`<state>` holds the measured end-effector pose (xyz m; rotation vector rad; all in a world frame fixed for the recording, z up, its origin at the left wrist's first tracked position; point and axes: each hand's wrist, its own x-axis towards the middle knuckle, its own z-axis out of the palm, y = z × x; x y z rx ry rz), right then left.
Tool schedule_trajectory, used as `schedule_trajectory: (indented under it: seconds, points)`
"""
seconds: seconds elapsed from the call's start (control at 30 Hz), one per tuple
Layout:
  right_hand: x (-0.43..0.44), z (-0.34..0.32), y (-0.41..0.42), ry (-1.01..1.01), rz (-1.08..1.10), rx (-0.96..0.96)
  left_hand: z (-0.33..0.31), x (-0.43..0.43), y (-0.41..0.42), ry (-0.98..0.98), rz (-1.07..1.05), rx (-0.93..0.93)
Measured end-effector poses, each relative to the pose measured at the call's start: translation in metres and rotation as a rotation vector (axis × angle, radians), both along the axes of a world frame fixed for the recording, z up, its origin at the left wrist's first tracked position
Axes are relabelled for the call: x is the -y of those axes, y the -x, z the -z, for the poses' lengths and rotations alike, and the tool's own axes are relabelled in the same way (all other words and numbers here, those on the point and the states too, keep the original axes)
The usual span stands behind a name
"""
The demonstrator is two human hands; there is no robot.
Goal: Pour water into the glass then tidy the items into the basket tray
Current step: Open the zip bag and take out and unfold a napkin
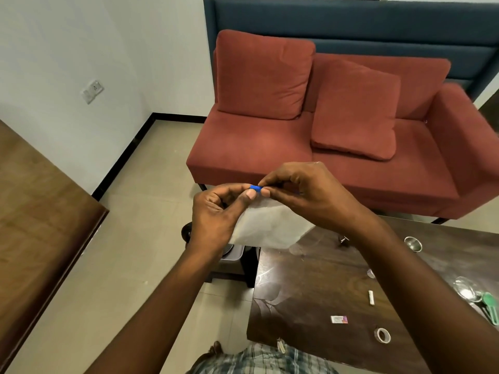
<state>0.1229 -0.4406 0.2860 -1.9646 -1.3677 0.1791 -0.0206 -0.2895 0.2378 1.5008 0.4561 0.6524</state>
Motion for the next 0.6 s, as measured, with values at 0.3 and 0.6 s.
schedule_trajectory:
  seconds: [0.3,0.6]
  points:
    - [0.028,-0.001,-0.012,0.021,0.028,0.0,-0.001,-0.02,0.013,0.091,-0.065,0.035]
    - [0.057,0.001,-0.018,0.023,0.083,0.009,-0.005,-0.036,0.021,0.105,-0.081,0.047]
